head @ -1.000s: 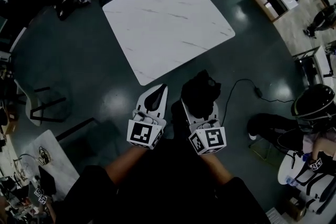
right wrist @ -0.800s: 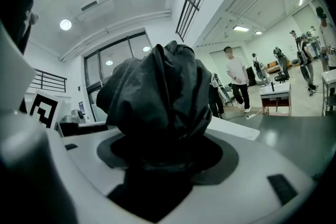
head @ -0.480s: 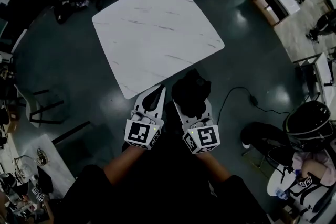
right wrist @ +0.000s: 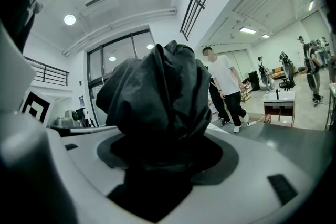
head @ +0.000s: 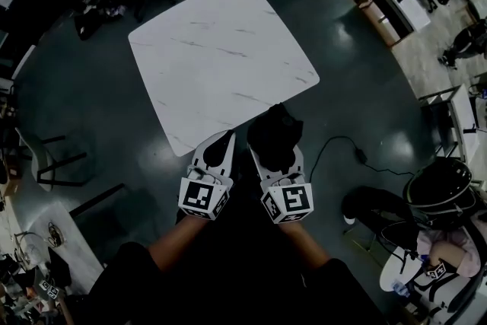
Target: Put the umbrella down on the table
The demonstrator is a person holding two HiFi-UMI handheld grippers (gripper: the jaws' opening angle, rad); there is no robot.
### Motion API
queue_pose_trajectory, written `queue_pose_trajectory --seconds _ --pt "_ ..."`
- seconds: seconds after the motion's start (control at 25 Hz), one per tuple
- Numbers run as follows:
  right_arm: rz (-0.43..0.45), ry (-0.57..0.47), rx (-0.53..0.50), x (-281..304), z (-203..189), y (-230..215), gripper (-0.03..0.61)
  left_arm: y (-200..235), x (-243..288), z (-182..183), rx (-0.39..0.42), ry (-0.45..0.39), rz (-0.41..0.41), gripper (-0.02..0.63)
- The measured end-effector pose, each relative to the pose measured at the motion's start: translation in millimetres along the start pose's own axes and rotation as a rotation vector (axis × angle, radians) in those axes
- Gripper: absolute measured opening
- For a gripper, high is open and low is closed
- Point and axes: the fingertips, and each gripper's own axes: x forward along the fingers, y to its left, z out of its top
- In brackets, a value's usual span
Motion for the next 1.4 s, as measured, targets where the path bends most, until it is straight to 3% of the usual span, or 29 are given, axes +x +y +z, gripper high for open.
queue_pose_trajectory --seconds 0.4,0.8,1.04,1.28,1.4 --pt "0.003 0.066 -0.022 65.4 1.3 -11.1 0.308 46.8 32.2 7.2 -0.041 -0.029 0.005 0.008" --pt "0.014 0.181 -0.091 174.5 -11.6 -8.2 0.308 141.3 59.3 16.4 -0.103 -0.046 0.059 0.008" --pt "0.002 0.304 -0.223 237.0 -47.7 -16.4 0.308 202.9 67.3 16.5 -0.145 -0.048 0.107 0.008" --pt "-0.02 0.412 -0.183 291.0 -87.2 -34.3 0.308 269.4 73.8 9.8 -0.237 -0.034 0.188 0.008" --pt "-0.016 0.47 -0.156 302.3 -107.3 -45.3 0.308 282.2 77.4 12.9 -0.24 -0.047 0.236 0.008"
